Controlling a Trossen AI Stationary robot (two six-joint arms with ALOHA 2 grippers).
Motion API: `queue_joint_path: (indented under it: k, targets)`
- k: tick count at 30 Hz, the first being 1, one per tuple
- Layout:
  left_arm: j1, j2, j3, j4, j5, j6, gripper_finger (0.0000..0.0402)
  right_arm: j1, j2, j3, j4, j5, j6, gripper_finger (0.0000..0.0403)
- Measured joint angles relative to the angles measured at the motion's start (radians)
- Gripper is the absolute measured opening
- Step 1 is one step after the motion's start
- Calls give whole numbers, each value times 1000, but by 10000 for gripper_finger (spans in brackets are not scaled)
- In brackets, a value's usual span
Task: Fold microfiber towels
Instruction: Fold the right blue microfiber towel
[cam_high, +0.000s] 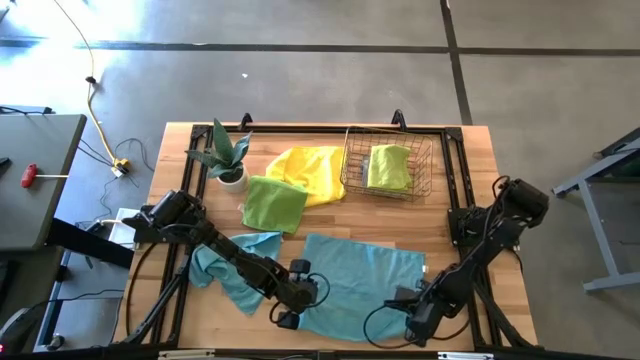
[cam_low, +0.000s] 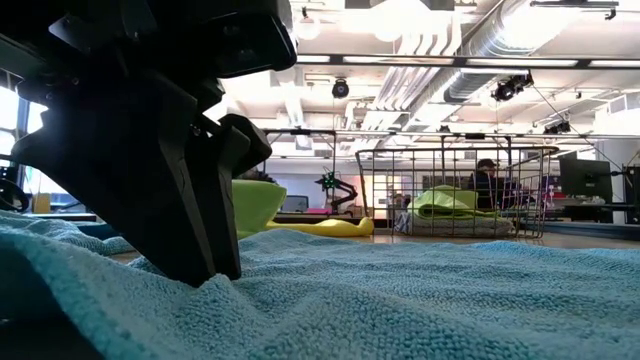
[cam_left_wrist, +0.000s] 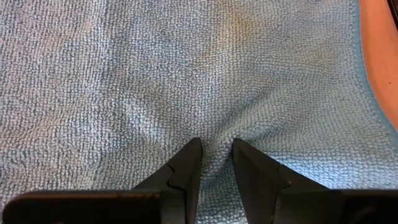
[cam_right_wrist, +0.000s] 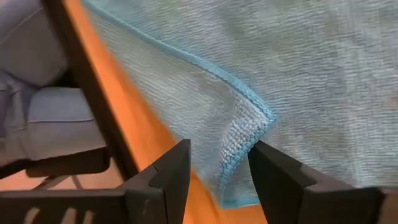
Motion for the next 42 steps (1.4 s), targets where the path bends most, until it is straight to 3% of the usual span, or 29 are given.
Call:
queue_joint_path:
  k: [5,14,17,22,28,32,36,39,42]
  targets:
    - [2,0,0,0,1,2,85,16,-14,0,10,2,0,134]
    - [2,0,0,0,1,0,85,22,-14,0,61,-19,-17,17]
    - [2,0,0,0,1,-1,85,32,-14,0,141,-53,-22,3]
    - [2,0,0,1,1,-9,85,51,-14,0,218,-69,40,26]
    - [2,0,0,2,2,-25,85,70,-14,0,192,-74,125,84]
    - [2,0,0,2,2,-42,85,70,-14,0,187,-153,141,121]
    - [6,0,0,3,6,-49,85,70,-14,0,223,-220,153,133]
    - [9,0,0,4,7,-51,85,70,-14,0,214,-206,125,133]
    - [13,0,-1,10,8,-51,85,70,-14,1,123,-76,69,133]
